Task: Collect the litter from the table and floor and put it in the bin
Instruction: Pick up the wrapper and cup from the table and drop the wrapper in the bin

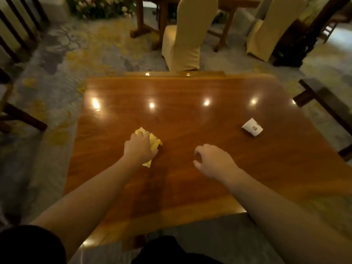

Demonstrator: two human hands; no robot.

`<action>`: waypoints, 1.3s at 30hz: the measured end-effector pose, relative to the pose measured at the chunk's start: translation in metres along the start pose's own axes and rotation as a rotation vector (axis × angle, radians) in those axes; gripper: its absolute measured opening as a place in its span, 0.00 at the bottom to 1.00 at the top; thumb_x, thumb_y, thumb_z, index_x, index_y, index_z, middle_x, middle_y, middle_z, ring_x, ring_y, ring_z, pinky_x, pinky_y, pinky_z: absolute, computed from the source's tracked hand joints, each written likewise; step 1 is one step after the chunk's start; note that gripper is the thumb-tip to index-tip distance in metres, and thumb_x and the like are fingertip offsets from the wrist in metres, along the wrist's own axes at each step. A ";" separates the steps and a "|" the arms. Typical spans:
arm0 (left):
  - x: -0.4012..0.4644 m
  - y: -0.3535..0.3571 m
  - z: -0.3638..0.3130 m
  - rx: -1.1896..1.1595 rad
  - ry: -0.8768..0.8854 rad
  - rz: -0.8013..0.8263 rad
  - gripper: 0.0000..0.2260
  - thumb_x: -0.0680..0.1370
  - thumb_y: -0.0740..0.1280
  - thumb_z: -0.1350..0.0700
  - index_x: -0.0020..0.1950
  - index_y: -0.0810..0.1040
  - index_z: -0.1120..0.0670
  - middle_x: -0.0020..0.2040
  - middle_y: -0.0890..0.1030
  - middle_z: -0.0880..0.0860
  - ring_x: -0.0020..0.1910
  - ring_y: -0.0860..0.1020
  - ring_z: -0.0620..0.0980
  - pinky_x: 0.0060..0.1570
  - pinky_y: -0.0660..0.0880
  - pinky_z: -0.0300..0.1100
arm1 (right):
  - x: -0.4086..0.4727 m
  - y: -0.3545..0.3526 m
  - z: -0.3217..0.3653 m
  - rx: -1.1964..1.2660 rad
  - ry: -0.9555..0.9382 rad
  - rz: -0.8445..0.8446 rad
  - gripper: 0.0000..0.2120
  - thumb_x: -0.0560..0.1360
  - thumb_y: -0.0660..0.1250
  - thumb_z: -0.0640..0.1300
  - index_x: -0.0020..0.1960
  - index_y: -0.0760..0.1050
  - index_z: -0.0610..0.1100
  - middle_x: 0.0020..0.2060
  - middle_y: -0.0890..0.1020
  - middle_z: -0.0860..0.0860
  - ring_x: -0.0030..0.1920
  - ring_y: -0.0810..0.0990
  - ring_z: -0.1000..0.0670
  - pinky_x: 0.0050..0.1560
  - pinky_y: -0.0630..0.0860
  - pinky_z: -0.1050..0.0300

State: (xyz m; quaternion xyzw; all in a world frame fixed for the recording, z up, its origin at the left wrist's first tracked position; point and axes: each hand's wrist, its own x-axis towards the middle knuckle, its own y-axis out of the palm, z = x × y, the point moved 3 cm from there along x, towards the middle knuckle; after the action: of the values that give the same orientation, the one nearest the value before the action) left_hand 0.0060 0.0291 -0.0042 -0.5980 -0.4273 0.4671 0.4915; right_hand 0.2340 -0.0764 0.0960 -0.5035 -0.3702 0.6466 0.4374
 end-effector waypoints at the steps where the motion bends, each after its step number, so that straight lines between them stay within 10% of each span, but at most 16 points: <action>1: 0.005 0.006 0.002 -0.002 -0.040 0.053 0.38 0.69 0.65 0.30 0.70 0.68 0.52 0.65 0.74 0.56 0.61 0.73 0.58 0.46 0.78 0.53 | 0.008 0.009 -0.001 -0.003 0.024 0.060 0.14 0.80 0.63 0.53 0.63 0.73 0.49 0.56 0.76 0.49 0.54 0.76 0.47 0.53 0.80 0.49; 9: 0.025 0.049 0.003 -0.154 -0.088 0.163 0.32 0.71 0.74 0.49 0.71 0.67 0.55 0.67 0.73 0.57 0.62 0.74 0.58 0.53 0.79 0.53 | 0.053 0.073 -0.036 -0.040 0.177 0.321 0.29 0.80 0.62 0.53 0.77 0.59 0.47 0.75 0.64 0.46 0.73 0.65 0.42 0.68 0.71 0.42; 13: 0.026 0.049 -0.010 -0.200 -0.081 0.183 0.18 0.76 0.68 0.58 0.65 0.72 0.50 0.60 0.77 0.52 0.46 0.77 0.52 0.38 0.80 0.47 | 0.067 0.088 -0.060 -0.093 0.228 0.356 0.31 0.80 0.63 0.53 0.78 0.57 0.46 0.78 0.60 0.45 0.75 0.62 0.41 0.70 0.68 0.42; 28: -0.012 0.026 -0.151 -0.311 -0.260 0.098 0.15 0.76 0.66 0.58 0.61 0.75 0.44 0.58 0.76 0.47 0.45 0.76 0.46 0.34 0.74 0.38 | 0.079 0.081 -0.152 0.138 -0.149 0.474 0.28 0.79 0.64 0.53 0.77 0.62 0.51 0.75 0.65 0.49 0.72 0.67 0.44 0.68 0.70 0.43; 39: 0.002 -0.004 -0.278 -0.358 -0.312 -0.008 0.15 0.75 0.69 0.56 0.61 0.76 0.46 0.58 0.77 0.47 0.44 0.73 0.43 0.31 0.64 0.31 | 0.101 -0.016 -0.325 0.190 -0.161 0.050 0.18 0.79 0.64 0.51 0.67 0.73 0.48 0.64 0.75 0.48 0.64 0.73 0.46 0.61 0.74 0.48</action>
State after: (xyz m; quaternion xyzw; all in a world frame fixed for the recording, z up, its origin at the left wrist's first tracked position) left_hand 0.2781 -0.0211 0.0221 -0.5946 -0.5763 0.4687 0.3076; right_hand 0.5424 0.0362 0.0062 -0.4154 -0.3284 0.7277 0.4359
